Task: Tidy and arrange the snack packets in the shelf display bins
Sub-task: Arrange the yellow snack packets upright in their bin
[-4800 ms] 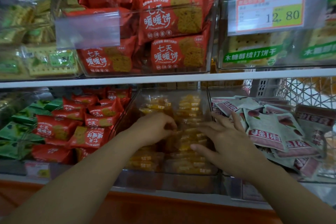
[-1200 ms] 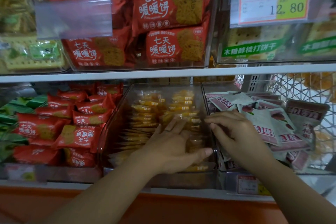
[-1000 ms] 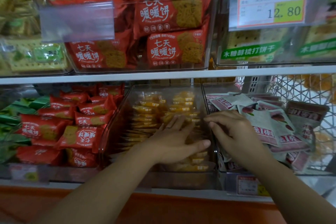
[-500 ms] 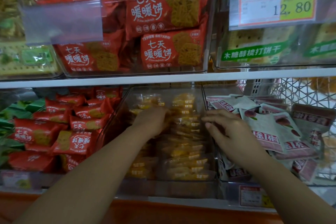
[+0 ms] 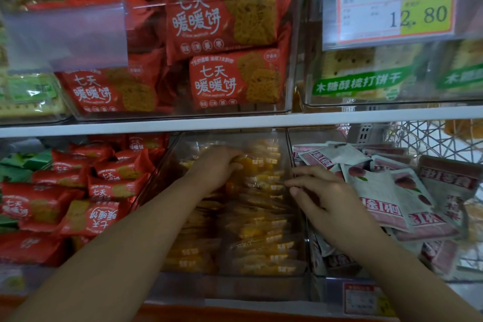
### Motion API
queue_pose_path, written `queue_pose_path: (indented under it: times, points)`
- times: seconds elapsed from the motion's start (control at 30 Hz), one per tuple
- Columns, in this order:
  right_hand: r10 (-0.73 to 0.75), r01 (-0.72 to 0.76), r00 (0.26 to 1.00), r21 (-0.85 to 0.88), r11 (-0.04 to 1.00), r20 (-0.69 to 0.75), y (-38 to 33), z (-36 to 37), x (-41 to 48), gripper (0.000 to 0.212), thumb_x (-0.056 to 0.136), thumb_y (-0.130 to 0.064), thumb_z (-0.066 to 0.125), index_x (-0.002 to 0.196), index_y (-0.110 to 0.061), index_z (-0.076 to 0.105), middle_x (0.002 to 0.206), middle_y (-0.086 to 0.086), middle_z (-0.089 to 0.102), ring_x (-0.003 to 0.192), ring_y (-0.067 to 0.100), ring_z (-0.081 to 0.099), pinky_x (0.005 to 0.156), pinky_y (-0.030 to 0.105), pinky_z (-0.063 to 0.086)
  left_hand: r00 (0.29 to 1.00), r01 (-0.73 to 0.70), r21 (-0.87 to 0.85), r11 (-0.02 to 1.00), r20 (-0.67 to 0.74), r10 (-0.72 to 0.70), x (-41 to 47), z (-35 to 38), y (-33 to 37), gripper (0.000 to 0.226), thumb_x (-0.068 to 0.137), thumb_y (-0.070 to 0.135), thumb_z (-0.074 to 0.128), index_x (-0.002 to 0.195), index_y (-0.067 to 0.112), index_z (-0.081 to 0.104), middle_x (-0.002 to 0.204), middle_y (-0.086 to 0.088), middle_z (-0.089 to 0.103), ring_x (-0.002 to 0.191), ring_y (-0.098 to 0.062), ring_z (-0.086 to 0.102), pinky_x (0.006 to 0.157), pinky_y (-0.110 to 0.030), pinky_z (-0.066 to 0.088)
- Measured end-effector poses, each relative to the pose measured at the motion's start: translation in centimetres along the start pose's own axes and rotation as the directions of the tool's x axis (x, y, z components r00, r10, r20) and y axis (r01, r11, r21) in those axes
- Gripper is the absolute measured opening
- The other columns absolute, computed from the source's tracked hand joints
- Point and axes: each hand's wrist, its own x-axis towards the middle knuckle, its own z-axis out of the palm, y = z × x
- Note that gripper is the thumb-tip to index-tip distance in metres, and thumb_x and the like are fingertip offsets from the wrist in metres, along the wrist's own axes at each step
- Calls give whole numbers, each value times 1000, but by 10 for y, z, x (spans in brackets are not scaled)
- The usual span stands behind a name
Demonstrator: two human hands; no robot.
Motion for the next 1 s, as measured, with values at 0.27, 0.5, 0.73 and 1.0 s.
queue_pose_path:
  times: [0.27, 0.5, 0.73, 1.0]
  points:
    - [52, -52, 999, 25, 998, 7, -4, 4, 6, 20, 88, -25, 59, 105, -25, 71, 114, -20, 55, 106, -6, 49, 85, -4, 27, 998, 53, -175, 983, -28, -59, -3, 16, 7, 34, 92, 23, 58, 126, 21, 59, 122, -5, 63, 114, -23, 55, 92, -26, 39]
    - [135, -132, 991, 149, 980, -10, -6, 2, 8, 21, 91, -18, 56, 104, -21, 72, 113, -14, 64, 105, -2, 55, 87, -2, 32, 976, 182, -370, 911, 178, -123, -5, 19, 11, 29, 97, 25, 50, 124, 17, 58, 119, -4, 61, 109, -21, 56, 85, -25, 41]
    - [157, -152, 988, 169, 974, -14, -8, -2, 9, 21, 91, -18, 56, 101, -22, 73, 108, -18, 64, 102, -3, 57, 83, -4, 33, 864, 503, -746, 436, 437, -250, -7, 38, 26, 66, 75, 56, 49, 130, 19, 53, 129, -9, 58, 117, -28, 55, 105, -47, 39]
    - [139, -137, 990, 172, 976, 1, -7, 1, 7, 22, 91, -15, 55, 105, -21, 71, 109, -13, 64, 102, 0, 56, 83, -4, 32, 819, 520, -828, 210, 413, -398, 7, 53, 33, 67, 85, 60, 46, 144, 34, 29, 142, -8, 46, 123, -31, 49, 104, -50, 39]
